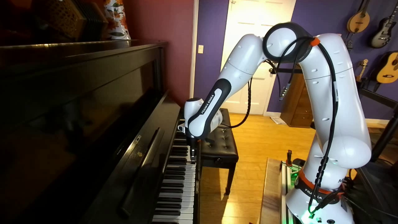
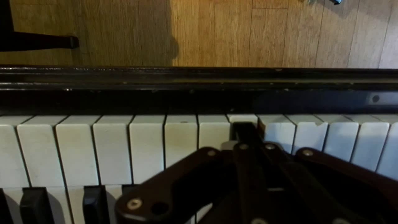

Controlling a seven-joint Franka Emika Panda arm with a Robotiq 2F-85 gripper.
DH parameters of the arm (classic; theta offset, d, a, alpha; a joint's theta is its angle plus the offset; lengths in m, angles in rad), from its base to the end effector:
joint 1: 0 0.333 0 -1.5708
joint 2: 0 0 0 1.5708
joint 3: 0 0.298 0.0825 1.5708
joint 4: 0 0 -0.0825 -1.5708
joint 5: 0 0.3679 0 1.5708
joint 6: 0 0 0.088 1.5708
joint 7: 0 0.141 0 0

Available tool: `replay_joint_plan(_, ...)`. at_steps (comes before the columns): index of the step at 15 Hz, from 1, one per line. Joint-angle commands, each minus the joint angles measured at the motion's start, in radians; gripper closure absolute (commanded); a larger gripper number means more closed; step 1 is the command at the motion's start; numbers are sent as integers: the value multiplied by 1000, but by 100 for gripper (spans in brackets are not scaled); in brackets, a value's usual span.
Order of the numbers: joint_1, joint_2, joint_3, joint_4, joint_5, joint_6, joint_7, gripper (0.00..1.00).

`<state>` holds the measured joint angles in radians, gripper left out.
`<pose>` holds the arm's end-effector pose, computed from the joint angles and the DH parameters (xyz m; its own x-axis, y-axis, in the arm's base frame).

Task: Press the second c key and f key from the right on the piano simultaneously, press the third d key from the right on the piano

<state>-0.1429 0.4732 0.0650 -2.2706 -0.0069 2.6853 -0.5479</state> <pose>0.5064 -0.0364 0.1081 0.8906 0.4534 -0.0350 0.4514 -0.8907 -0.0529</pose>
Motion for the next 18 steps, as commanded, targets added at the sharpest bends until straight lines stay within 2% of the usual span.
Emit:
replay_joint_plan(1, -6, 52, -1, 42, -29, -17, 32, 100)
replay_joint_plan(11, -9, 35, 3, 33, -29, -21, 32, 100)
replay_joint_plan(15, -21, -51, 14, -39, -19, 27, 20, 100)
replay_joint_plan(18, -59, -144, 57, -118, 18, 61, -29, 100)
